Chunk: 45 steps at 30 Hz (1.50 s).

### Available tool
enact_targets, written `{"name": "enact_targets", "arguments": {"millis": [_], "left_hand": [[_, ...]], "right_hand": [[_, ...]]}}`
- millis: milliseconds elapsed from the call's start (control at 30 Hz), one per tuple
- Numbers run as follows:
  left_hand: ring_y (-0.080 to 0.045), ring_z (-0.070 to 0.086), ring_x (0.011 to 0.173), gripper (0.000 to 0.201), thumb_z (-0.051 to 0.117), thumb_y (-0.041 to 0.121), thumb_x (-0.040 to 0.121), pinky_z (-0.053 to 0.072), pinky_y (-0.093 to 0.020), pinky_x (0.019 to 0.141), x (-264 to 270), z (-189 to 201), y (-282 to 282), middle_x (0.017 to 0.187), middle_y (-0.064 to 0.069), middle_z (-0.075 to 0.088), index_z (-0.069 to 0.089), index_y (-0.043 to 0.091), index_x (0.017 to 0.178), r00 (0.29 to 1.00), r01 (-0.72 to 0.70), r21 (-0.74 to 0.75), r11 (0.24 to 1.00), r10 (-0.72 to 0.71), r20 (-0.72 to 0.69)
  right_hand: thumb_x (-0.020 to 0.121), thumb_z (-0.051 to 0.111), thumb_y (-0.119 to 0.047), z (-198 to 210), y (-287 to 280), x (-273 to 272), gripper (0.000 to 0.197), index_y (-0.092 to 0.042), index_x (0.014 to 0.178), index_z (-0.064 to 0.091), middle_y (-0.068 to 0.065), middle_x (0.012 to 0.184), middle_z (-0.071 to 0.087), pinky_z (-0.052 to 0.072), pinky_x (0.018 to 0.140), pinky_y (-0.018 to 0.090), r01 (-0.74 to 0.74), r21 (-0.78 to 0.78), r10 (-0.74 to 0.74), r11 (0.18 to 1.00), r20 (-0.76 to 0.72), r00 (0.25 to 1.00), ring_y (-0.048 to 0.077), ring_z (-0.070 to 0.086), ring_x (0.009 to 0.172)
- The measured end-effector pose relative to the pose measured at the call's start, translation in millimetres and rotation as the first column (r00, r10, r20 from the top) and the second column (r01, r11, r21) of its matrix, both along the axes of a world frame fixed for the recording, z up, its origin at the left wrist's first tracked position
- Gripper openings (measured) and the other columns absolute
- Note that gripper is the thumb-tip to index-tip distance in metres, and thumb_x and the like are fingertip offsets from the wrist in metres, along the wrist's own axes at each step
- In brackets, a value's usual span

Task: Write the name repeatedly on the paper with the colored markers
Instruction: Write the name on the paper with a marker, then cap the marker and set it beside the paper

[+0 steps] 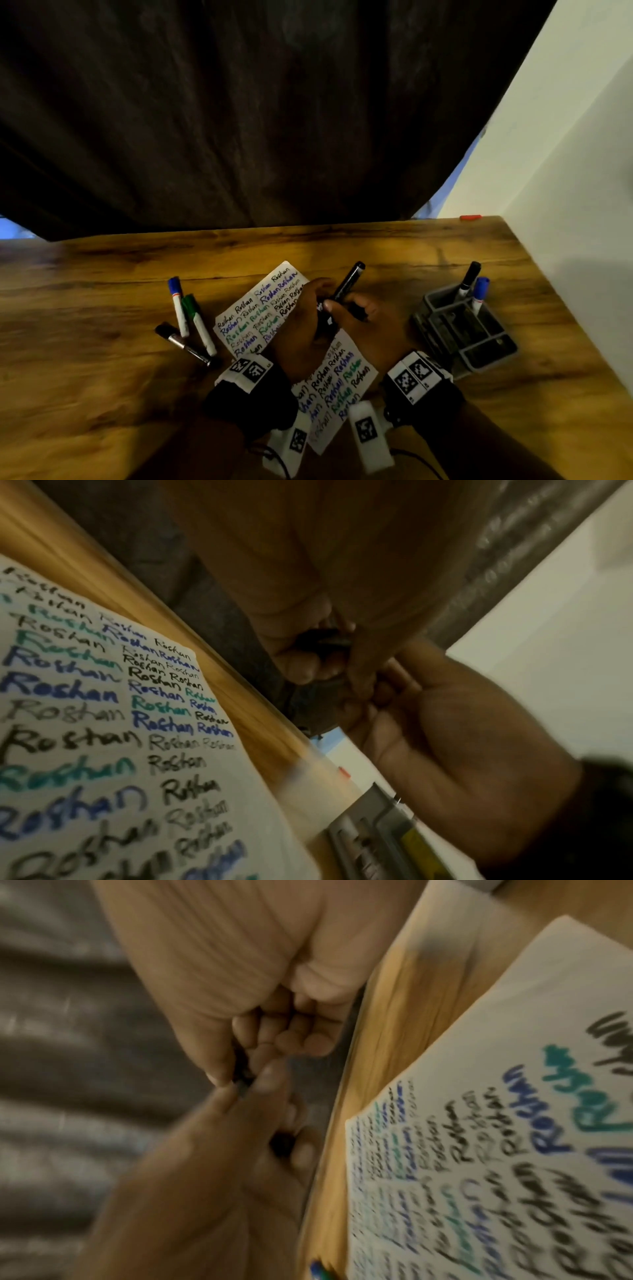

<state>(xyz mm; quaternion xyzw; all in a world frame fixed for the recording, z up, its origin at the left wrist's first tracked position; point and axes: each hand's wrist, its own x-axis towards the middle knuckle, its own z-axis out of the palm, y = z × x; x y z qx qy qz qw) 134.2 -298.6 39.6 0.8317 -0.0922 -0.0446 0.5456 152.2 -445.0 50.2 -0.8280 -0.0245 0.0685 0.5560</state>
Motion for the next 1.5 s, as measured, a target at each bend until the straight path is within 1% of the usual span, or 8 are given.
{"name": "enact_targets", "arguments": {"millis": [300, 400, 633, 833, 967, 1233, 1400, 1500], "left_hand": [[-0.009, 0.068, 0.083, 0.021, 0.056, 0.036, 0.097, 0.057, -0.041, 0.076, 1, 4, 8, 0.095, 0.010, 0.071, 0.058, 0.041, 0.118, 0.999, -0.037, -0.003, 0.999, 0.037, 0.000], [-0.005, 0.066, 0.077, 0.019, 0.060, 0.031, 0.099, 0.052, -0.024, 0.071, 1, 7, 10, 0.086, 0.011, 0.071, 0.061, 0.038, 0.116, 1.000, -0.031, 0.057, 0.998, 0.031, 0.008], [-0.002, 0.061, 0.093, 0.020, 0.043, 0.042, 0.102, 0.041, -0.007, 0.074, 1, 10, 7, 0.092, 0.009, 0.066, 0.055, 0.041, 0.117, 0.997, 0.001, 0.124, 0.992, -0.011, 0.078], [0.006, 0.062, 0.091, 0.010, 0.057, 0.033, 0.099, 0.043, -0.010, 0.073, 7, 18, 1, 0.099, 0.016, 0.068, 0.055, 0.035, 0.108, 0.993, 0.084, 0.241, 0.967, -0.101, 0.057], [0.004, 0.062, 0.089, 0.012, 0.058, 0.039, 0.098, 0.043, -0.009, 0.069, 7, 25, -22, 0.097, 0.015, 0.066, 0.051, 0.032, 0.106, 0.984, 0.112, 0.206, 0.972, -0.137, 0.111], [-0.006, 0.063, 0.083, 0.048, 0.051, 0.058, 0.092, 0.049, -0.025, 0.073, 9, 29, -64, 0.109, 0.011, 0.062, 0.035, 0.042, 0.134, 0.974, 0.174, -0.051, 0.983, -0.164, 0.157], [-0.013, 0.069, 0.084, 0.057, 0.056, 0.047, 0.095, 0.055, -0.027, 0.069, 15, 33, -82, 0.123, 0.012, 0.060, 0.031, 0.038, 0.144, 0.977, 0.172, -0.117, 0.978, -0.155, 0.143], [-0.009, 0.065, 0.095, 0.054, 0.056, 0.048, 0.094, 0.052, -0.020, 0.074, 20, 27, -82, 0.117, 0.014, 0.061, 0.035, 0.036, 0.142, 0.977, 0.166, -0.083, 0.983, -0.152, 0.149]], "right_hand": [[0.068, 0.078, -0.057, 10, -36, 7, 0.044, -0.028, 0.100, 0.067, -0.001, 0.084, 0.072, 0.059, 0.076, 0.049, 0.082, 0.217, -0.087, 0.973, 0.009, 0.996, 0.021, 0.071, 0.081], [0.079, 0.076, -0.034, 18, -53, 8, 0.046, -0.028, 0.121, 0.059, -0.002, 0.088, 0.069, 0.057, 0.066, 0.028, 0.120, 0.275, -0.145, 0.954, 0.072, 0.987, 0.012, 0.067, 0.074], [0.086, 0.071, -0.019, 19, -61, -2, 0.011, -0.009, 0.090, 0.075, 0.002, 0.057, 0.067, 0.048, 0.054, 0.022, 0.050, 0.172, -0.069, 0.984, 0.101, 0.992, 0.014, 0.061, 0.051], [0.087, 0.065, -0.045, 30, -79, -7, 0.010, -0.045, 0.094, 0.072, -0.011, 0.087, 0.075, 0.055, 0.067, 0.024, -0.251, -0.319, 0.284, 0.914, 0.060, 0.957, -0.001, 0.068, 0.075], [0.090, 0.057, -0.049, 33, -82, -13, 0.025, -0.030, 0.094, 0.071, -0.012, 0.091, 0.068, 0.051, 0.074, 0.029, -0.223, -0.483, 0.379, 0.847, 0.256, 0.889, 0.002, 0.061, 0.084], [0.083, 0.063, -0.052, 37, -108, -27, 0.033, -0.021, 0.074, 0.070, -0.001, 0.072, 0.068, 0.053, 0.063, 0.035, -0.046, -0.200, 0.100, 0.979, 0.270, 0.958, 0.009, 0.064, 0.066], [0.080, 0.072, -0.026, 40, -144, -29, 0.024, -0.010, 0.097, 0.074, 0.011, 0.086, 0.074, 0.059, 0.075, 0.040, 0.134, 0.193, -0.159, 0.972, 0.120, 0.980, 0.023, 0.071, 0.080], [0.079, 0.076, -0.012, 41, -176, -22, 0.015, -0.019, 0.092, 0.074, 0.005, 0.078, 0.070, 0.055, 0.067, 0.021, 0.381, 0.304, -0.441, 0.873, 0.161, 0.883, 0.010, 0.066, 0.070]]}}
